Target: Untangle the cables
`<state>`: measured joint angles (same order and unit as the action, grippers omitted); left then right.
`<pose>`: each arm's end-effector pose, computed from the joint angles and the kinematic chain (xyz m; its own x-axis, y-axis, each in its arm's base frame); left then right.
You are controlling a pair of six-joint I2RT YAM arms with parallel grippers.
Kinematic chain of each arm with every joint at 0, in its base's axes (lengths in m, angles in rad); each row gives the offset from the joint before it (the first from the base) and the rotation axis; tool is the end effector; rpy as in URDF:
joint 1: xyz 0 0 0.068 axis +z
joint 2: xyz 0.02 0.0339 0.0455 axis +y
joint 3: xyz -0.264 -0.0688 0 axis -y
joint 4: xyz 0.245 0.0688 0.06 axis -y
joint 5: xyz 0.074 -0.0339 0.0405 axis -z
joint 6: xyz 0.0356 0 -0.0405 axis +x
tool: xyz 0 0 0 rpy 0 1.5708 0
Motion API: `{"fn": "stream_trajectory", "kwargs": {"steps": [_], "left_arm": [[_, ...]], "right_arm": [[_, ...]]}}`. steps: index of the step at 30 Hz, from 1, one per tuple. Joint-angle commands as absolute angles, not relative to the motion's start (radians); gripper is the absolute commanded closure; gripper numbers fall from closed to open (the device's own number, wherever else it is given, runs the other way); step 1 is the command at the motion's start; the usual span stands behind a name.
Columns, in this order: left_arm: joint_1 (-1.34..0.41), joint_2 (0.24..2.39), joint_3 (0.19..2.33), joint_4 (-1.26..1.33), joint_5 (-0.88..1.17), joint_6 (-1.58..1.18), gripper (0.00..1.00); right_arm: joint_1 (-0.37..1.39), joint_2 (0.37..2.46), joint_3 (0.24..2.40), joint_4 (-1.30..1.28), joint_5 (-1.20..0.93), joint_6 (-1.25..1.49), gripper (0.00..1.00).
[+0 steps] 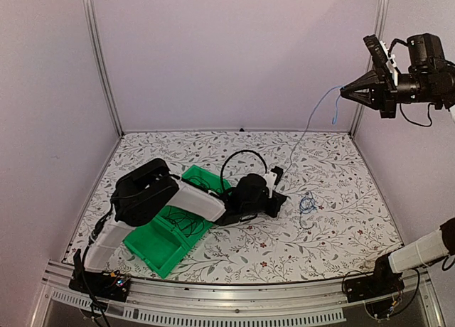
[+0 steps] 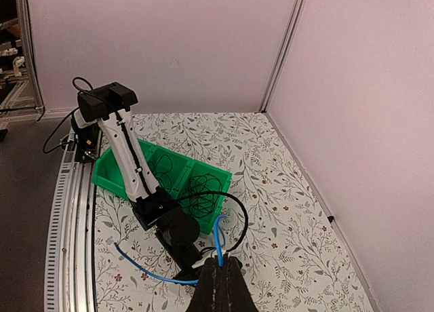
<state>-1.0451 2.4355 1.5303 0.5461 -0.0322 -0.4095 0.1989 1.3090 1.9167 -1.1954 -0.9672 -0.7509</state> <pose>0.2629 -0.4509 0.0906 -0.5000 0.0688 -0.8633 0.7090 0.6050 -0.3624 0.1873 0.0676 0.5054 0.1374 -0.3674 -0.9199 -0.9439 0.2331 -0.2341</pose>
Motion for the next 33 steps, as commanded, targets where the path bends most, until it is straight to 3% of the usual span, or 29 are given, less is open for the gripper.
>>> {"fn": "stream_trajectory", "kwargs": {"steps": [1,6,11,15,25,33], "left_arm": [[-1.048,2.408,1.461,0.594,-0.024,-0.437,1.0],[-1.049,2.37,1.383,0.616,-0.008,-0.42,1.0],[-1.05,2.305,1.306,0.596,-0.011,-0.402,0.73],[-1.055,2.241,1.212,0.599,-0.017,-0.396,0.62],[-1.098,2.098,1.077,0.731,0.15,-0.307,0.49],[-1.099,1.828,0.977,0.557,0.034,-0.292,0.37]], "right_arm": [[0.182,1.343,1.984,-1.194,-1.031,-0.746,1.0],[0.182,1.364,1.999,-1.168,-1.037,-0.728,1.0],[0.182,1.416,2.094,-1.161,-1.037,-0.717,1.0],[0.182,1.431,2.137,-1.063,-0.992,-0.709,1.0],[0.181,1.504,2.199,-0.807,-0.909,-0.536,1.0],[0.187,1.565,2.205,-0.73,-0.85,-0.498,1.0]]}}
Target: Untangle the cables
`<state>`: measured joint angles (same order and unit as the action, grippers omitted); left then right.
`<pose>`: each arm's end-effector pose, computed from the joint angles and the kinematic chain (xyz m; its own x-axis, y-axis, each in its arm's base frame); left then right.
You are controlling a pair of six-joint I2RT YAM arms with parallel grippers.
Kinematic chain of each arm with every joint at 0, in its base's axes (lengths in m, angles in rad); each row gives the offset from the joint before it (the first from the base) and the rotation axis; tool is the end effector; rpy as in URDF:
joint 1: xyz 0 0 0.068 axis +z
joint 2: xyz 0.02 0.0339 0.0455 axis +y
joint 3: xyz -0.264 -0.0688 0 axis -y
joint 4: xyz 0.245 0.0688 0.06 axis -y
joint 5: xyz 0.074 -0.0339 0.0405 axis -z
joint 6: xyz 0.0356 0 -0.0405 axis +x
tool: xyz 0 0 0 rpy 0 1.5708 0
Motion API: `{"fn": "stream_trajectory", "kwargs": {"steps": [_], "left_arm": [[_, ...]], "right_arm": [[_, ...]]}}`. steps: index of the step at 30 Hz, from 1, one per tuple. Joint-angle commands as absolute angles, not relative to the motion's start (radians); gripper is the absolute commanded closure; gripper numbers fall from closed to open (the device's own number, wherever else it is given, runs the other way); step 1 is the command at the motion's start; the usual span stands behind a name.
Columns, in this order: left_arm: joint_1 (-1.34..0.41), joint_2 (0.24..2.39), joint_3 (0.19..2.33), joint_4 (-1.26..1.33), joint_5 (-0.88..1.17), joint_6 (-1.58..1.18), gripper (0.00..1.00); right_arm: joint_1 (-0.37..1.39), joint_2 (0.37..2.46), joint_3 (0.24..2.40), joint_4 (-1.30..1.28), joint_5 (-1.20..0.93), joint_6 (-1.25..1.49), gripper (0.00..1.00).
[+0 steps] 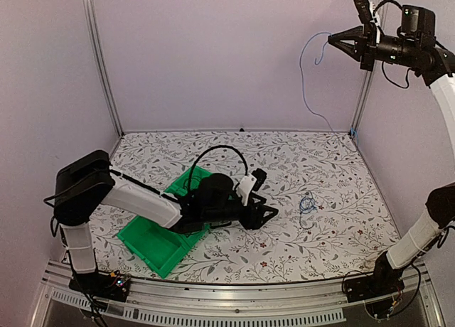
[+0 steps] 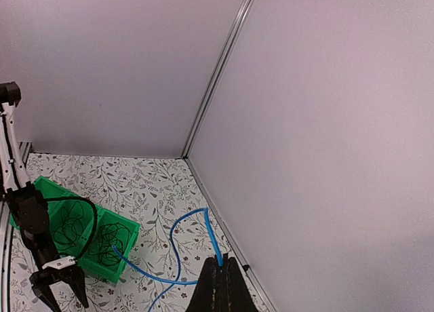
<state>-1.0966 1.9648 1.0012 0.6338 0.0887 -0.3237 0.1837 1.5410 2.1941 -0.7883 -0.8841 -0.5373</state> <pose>0.1862 -0.3697 0.1549 -0.4342 0.1522 -0.8878 0.8294 0.4522 -0.3281 0.2564 0.0756 0.5609 0.3310 -0.2685 -0.9046 -0.8146 0.4026 -0.4176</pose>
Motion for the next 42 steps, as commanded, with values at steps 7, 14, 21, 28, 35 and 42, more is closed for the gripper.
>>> {"fn": "stream_trajectory", "kwargs": {"steps": [7,14,21,28,35,42], "left_arm": [[-1.093,1.549,0.937,0.317,-0.159,-0.197,0.36],[-0.984,1.321,0.956,0.035,-0.504,-0.131,0.25],[-0.626,1.14,0.912,-0.152,-0.561,-0.167,0.16],[-0.305,1.065,0.761,-0.058,-0.454,-0.072,0.15],[-0.202,1.116,0.778,-0.06,-0.34,-0.117,0.17],[-0.195,1.118,0.779,-0.069,-0.33,-0.12,0.19]], "right_arm": [[0.325,1.611,2.17,-0.749,-0.741,-0.569,1.0],[0.547,1.655,2.164,-0.778,-0.583,-0.683,1.0],[0.71,1.747,2.259,-0.78,-0.584,-0.689,1.0],[0.883,1.884,2.396,-0.784,-0.576,-0.69,1.0],[0.965,1.981,2.481,-0.775,-0.585,-0.667,1.0],[0.999,2.034,2.548,-0.757,-0.594,-0.637,1.0]]}}
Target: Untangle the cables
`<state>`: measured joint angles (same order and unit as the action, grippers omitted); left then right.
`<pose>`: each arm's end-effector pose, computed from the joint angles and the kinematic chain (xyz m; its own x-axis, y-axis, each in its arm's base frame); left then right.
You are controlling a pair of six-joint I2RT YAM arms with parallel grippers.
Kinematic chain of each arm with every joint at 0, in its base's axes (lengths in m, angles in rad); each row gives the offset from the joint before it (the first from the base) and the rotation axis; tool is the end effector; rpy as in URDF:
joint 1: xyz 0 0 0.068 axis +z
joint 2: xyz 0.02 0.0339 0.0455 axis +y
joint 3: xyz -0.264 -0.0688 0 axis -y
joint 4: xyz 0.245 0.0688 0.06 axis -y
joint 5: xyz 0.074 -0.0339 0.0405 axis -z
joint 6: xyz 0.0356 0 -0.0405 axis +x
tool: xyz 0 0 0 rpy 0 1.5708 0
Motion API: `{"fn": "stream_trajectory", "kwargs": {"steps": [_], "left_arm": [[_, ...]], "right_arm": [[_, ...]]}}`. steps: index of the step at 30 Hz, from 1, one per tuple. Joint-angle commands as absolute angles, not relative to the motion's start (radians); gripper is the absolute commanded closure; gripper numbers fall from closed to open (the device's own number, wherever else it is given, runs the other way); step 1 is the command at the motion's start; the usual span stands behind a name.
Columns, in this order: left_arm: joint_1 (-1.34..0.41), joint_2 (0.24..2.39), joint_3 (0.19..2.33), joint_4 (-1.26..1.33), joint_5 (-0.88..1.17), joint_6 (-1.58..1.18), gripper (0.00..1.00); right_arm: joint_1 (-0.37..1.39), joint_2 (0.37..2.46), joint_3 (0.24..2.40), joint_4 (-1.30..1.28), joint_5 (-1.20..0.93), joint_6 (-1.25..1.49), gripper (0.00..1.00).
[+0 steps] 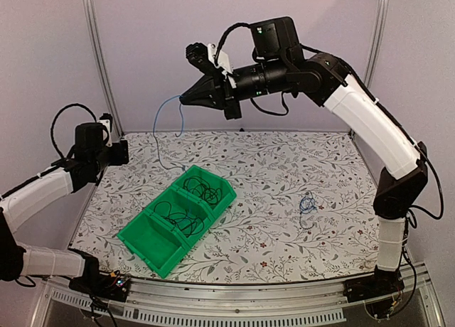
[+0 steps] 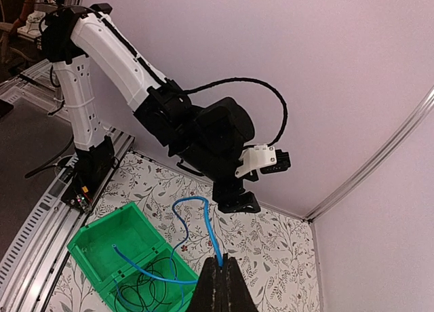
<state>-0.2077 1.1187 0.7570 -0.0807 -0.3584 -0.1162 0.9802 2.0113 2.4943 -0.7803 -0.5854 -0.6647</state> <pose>0.2492 -0.0398 0.2744 -0.4025 -0.0261 -0.9150 -0.1649 0.9853 0.0444 0.2180 0.3605 0.4889 0.4801 -0.2071 -0.8524 -0.8771 -0.1301 -0.4624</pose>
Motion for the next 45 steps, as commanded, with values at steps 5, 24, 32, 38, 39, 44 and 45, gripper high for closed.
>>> {"fn": "stream_trajectory", "kwargs": {"steps": [5,24,32,38,39,44,45], "left_arm": [[-0.195,1.12,0.781,-0.075,-0.331,-0.119,0.19],[-0.194,1.105,0.782,-0.082,-0.309,-0.115,0.2],[-0.195,1.107,0.784,-0.083,-0.299,-0.115,0.21],[-0.195,1.109,0.782,-0.083,-0.296,-0.118,0.21],[-0.194,1.11,0.784,-0.084,-0.295,-0.118,0.21],[-0.195,1.109,0.784,-0.087,-0.29,-0.118,0.21],[-0.195,1.108,0.784,-0.087,-0.289,-0.117,0.21]], "right_arm": [[1.032,2.089,2.603,-0.74,-0.598,-0.618,1.0],[1.17,2.25,2.648,-0.698,-0.56,-0.593,1.0],[1.183,2.241,2.65,-0.689,-0.527,-0.603,1.0],[1.186,2.251,2.658,-0.678,-0.519,-0.602,1.0],[1.187,2.254,2.652,-0.678,-0.518,-0.601,1.0],[1.186,2.285,2.585,-0.677,-0.511,-0.612,1.0],[1.186,2.288,2.551,-0.665,-0.51,-0.614,1.0]]}}
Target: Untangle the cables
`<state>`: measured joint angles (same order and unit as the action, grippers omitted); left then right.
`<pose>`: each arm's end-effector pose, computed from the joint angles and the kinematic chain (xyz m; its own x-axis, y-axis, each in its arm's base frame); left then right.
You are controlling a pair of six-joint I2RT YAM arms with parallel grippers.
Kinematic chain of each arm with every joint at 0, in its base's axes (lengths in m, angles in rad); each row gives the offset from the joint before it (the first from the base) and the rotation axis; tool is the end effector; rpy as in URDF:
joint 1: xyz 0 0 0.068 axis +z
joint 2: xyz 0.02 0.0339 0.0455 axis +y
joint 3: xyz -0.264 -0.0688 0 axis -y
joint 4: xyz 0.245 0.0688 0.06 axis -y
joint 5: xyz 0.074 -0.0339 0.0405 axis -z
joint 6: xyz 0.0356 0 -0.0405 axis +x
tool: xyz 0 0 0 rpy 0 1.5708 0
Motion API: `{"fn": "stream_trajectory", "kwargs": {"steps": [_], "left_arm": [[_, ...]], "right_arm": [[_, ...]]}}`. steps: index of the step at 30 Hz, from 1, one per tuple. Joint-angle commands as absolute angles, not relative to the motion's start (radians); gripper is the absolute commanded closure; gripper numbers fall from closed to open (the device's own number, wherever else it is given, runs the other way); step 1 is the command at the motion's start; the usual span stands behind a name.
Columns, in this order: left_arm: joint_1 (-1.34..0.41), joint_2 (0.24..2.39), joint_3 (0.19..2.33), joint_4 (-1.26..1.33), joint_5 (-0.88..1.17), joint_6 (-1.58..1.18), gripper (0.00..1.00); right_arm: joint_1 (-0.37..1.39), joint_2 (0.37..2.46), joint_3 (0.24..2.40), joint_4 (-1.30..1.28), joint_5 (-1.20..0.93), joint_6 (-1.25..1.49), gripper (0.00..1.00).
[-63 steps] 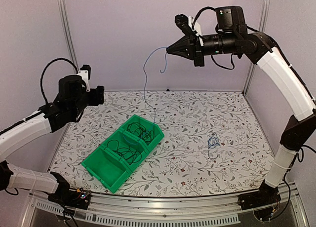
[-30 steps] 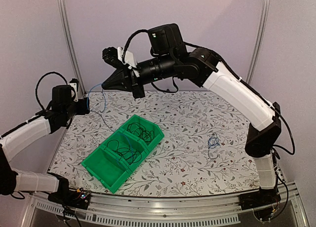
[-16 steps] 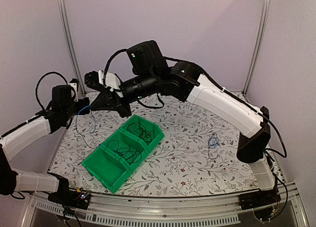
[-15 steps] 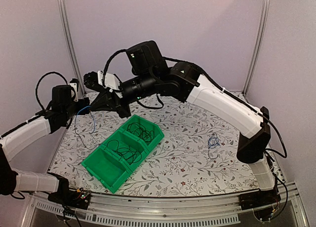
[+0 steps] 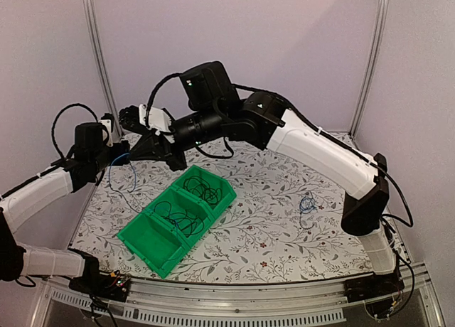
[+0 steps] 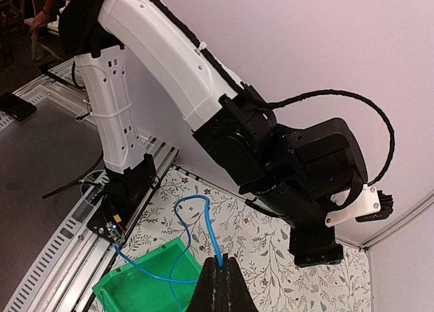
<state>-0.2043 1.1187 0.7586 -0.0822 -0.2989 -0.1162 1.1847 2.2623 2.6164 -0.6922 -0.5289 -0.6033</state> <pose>0.2496 -0.0410 0.2746 -0.4086 -0.0285 -0.9123 -0.1149 0.9932 0.0204 0.1702 0.4664 0.4233 0.4526 -0.1873 -0.8718 -0.8771 -0.2697 -0.3974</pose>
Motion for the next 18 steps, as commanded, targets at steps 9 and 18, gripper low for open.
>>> {"fn": "stream_trajectory", "kwargs": {"steps": [9,18], "left_arm": [[-0.195,1.1,0.782,-0.088,-0.288,-0.117,0.21],[-0.195,1.1,0.785,-0.088,-0.285,-0.117,0.21]], "right_arm": [[1.186,2.282,2.41,-0.575,-0.56,-0.576,1.0],[1.189,2.254,2.526,-0.58,-0.584,-0.541,1.0]]}}
